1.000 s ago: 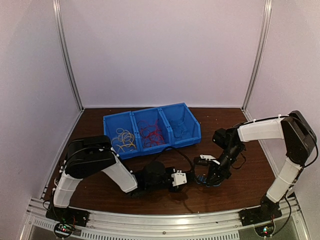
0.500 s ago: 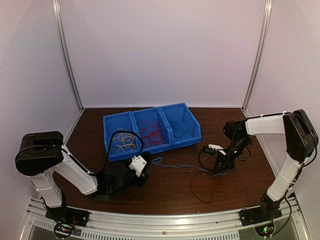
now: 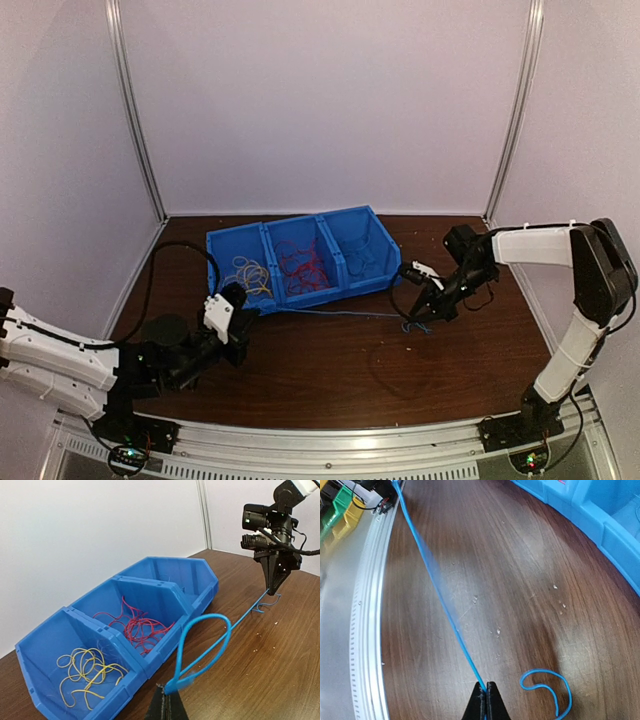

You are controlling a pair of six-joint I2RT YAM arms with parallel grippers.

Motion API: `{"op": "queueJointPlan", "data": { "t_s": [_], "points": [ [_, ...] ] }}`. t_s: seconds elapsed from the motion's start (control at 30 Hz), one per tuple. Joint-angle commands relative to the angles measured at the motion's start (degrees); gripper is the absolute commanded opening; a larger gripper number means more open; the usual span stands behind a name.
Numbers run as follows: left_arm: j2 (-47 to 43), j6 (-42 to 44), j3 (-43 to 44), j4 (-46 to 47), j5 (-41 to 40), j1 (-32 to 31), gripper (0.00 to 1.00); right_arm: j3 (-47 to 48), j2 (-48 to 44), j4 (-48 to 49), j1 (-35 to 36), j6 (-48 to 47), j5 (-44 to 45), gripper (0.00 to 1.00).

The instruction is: Untangle the cables

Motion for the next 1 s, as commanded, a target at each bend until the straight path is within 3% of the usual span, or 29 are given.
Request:
{"op": "queueJointPlan", "data": {
  "t_s": [0.0,0.2,0.37,0.53,0.7,0.97],
  "points": [
    [-11.74,-0.70,-1.65,-5.25,-18.38,4.49,0.00,-0.98,1.82,-3.05,-4.01,1.36,16.15,0.00],
    [-16.98,0.12,0.56,-11.05,-16.72,4.62,0.00,1.31,4.44,-2.72,-2.44,1.22,14.12,0.03],
    [-14.54,2.65,5.43,-11.84,-12.92,4.67,0.00,4.51,4.32,-5.26,-1.46,1.64,11.49,0.02],
    [-8.85,2.54,9.20,-10.59,-11.09,4.80,0.00,15.63,0.42,-12.94,-0.89,2.83,9.20,0.01],
    [-1.23,-3.23,13.67,-13.81,-9.27,6.22,0.00,28.93,-1.43,-14.93,0.13,6.92,7.74,0.02],
    [3.74,-10.72,17.93,-20.61,-4.57,6.61,0.23,40.39,2.46,-6.38,3.35,16.57,9.86,0.01]
  ]
}}
